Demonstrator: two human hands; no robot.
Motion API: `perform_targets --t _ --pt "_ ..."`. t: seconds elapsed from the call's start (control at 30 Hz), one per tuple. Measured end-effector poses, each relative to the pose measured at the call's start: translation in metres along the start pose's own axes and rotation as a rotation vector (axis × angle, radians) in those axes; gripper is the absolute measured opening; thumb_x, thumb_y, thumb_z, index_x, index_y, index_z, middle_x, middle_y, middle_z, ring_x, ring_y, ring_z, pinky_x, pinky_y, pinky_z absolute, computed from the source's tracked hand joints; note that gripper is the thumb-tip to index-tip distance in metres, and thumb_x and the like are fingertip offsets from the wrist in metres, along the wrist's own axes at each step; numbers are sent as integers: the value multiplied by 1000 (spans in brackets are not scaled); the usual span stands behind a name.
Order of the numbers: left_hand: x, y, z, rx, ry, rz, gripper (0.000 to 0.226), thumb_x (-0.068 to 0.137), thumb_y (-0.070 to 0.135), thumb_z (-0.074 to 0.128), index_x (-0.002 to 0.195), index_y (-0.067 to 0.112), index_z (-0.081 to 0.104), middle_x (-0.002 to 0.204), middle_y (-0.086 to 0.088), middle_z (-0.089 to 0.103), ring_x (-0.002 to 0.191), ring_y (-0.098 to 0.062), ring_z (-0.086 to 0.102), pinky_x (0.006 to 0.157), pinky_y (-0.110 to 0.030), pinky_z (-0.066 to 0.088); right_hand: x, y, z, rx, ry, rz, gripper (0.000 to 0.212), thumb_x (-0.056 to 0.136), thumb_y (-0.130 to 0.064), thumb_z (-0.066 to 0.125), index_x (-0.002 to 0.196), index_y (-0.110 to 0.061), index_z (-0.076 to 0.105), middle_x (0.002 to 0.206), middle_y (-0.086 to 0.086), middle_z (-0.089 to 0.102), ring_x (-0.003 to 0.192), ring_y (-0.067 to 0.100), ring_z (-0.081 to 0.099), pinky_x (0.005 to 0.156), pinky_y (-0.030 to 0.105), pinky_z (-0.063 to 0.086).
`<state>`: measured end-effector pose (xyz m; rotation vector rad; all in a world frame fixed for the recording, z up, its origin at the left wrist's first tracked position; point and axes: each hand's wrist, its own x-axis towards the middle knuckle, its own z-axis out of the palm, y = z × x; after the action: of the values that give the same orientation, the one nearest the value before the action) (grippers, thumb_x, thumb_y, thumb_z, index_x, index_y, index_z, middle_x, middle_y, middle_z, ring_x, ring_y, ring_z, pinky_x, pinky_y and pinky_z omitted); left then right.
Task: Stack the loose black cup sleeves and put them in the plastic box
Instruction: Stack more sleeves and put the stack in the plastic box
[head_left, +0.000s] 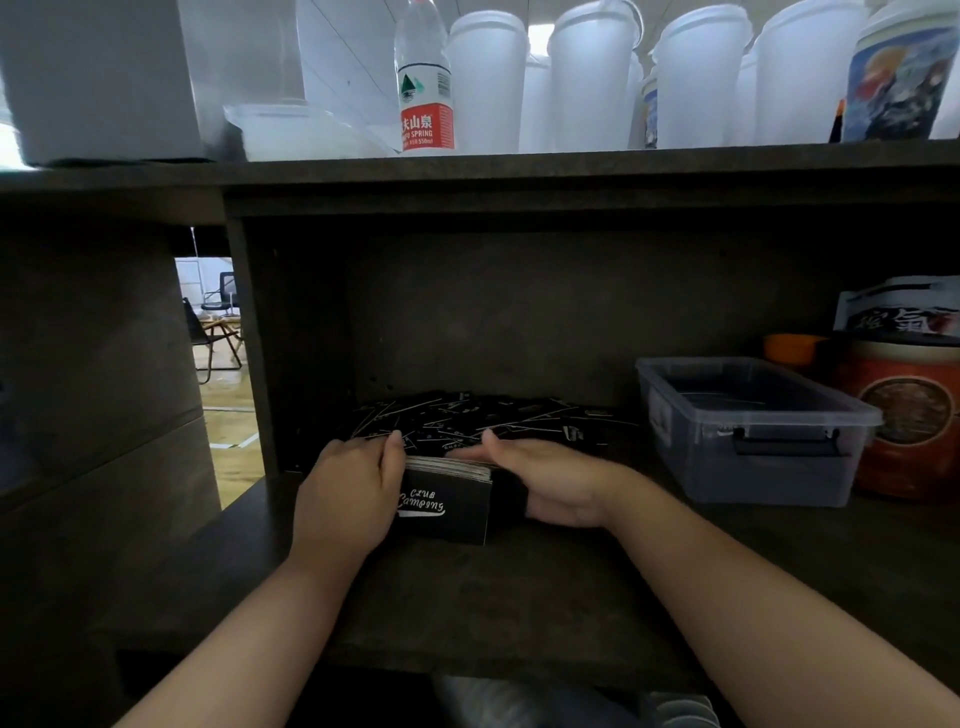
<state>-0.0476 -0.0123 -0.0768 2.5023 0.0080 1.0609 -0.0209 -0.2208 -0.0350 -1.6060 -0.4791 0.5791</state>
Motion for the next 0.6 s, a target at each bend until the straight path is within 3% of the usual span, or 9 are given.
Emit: perform_targets --t 0.1,0.2,0.3,0.4,0.47,0.53,0.6 --pt "-1 4 -3 55 3 -12 41 99 42 30 71 26 55 68 10 50 77 -13 52 62 -30 39 18 3 37 148 236 -59 42 100 -51 36 114 -25 66 120 5 66 110 21 62 99 40 49" --pt "-1 3 -2 83 7 -23 43 100 40 28 75 22 58 72 8 53 81 -12 51 64 -31 42 30 9 60 151 409 -113 36 101 -44 41 109 -21 67 109 6 68 100 21 66 88 37 54" --pt "0 0 1 96 -4 -42 46 100 41 25 80 21 61 75 7 55 86 -12 52 65 -31 45 31 10 60 292 417 -81 36 101 -41 41 110 -17 67 104 6 69 92 20 66 71 32 54" --pt "2 -2 1 96 -10 -20 43 100 40 26 80 23 60 75 9 54 87 -13 53 67 -33 47 33 1 41 512 320 -20 42 100 -44 40 107 -14 69 102 8 71 93 23 65 77 37 51" --pt "2 -2 1 78 -19 -10 41 100 39 26 75 26 56 73 10 53 86 -15 53 67 -35 47 43 -12 19 547 351 -95 35 101 -37 42 102 -13 68 94 6 70 84 18 62 75 33 50" --pt "3 -1 2 78 -26 -14 40 100 40 25 73 28 52 73 10 52 85 -14 51 67 -34 46 54 -26 -7 178 522 -234 19 99 -25 49 101 -15 65 91 3 67 77 12 60 69 24 48" --pt "4 1 3 96 -34 -12 40 100 40 24 76 27 53 74 10 52 86 -13 50 67 -33 45 65 -30 -33 -686 676 -323 24 96 -25 54 118 -18 60 110 2 64 99 15 59 82 27 48"
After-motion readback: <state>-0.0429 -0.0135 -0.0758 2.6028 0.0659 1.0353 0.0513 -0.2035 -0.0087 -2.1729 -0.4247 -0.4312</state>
